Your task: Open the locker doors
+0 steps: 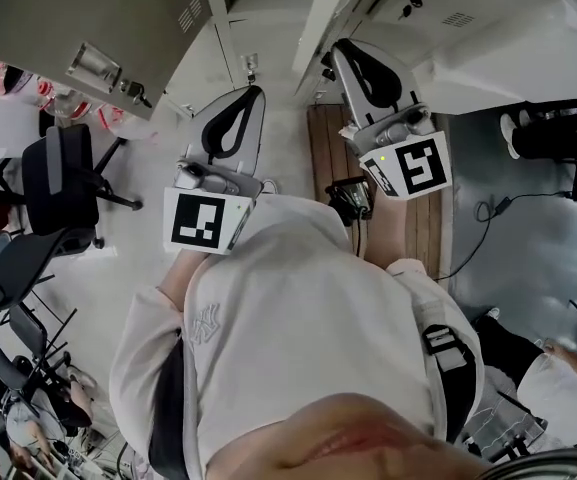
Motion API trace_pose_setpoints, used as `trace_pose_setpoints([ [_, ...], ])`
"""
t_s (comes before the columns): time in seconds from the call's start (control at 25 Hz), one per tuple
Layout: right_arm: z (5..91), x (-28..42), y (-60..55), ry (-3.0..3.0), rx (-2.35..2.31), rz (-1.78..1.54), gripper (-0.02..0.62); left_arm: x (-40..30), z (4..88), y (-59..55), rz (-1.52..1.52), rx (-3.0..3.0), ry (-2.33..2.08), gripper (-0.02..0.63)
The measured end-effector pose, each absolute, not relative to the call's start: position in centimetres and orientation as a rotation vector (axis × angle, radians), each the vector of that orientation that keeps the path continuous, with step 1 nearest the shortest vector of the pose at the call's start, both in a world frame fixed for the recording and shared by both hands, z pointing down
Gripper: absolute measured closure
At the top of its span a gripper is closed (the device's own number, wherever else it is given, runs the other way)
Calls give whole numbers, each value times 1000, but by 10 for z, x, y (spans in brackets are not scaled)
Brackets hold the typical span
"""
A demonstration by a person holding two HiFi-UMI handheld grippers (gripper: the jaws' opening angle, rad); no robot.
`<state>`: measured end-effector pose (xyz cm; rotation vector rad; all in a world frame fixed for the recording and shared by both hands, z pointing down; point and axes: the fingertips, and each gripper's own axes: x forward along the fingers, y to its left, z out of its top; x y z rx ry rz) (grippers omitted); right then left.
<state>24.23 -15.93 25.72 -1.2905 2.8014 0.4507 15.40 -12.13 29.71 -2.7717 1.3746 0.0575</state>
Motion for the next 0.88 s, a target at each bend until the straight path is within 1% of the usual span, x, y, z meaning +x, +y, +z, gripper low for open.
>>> trace_pose_setpoints([
  [0.08, 254, 243, -151, 2772, -1382, 458, 575, 144, 297, -120, 61, -2754, 1393, 604],
  [0.28, 264, 229, -124, 2715, -1450, 272, 580, 114, 298, -114, 60, -2734, 1434, 604],
  [0.6, 293, 163, -91, 2725, -1504, 107, 581, 61, 299, -94, 14, -2773, 1432, 604],
  [0.88, 302, 105, -64, 2709, -1544, 60, 581, 16, 301, -71, -26, -2811, 1406, 604],
])
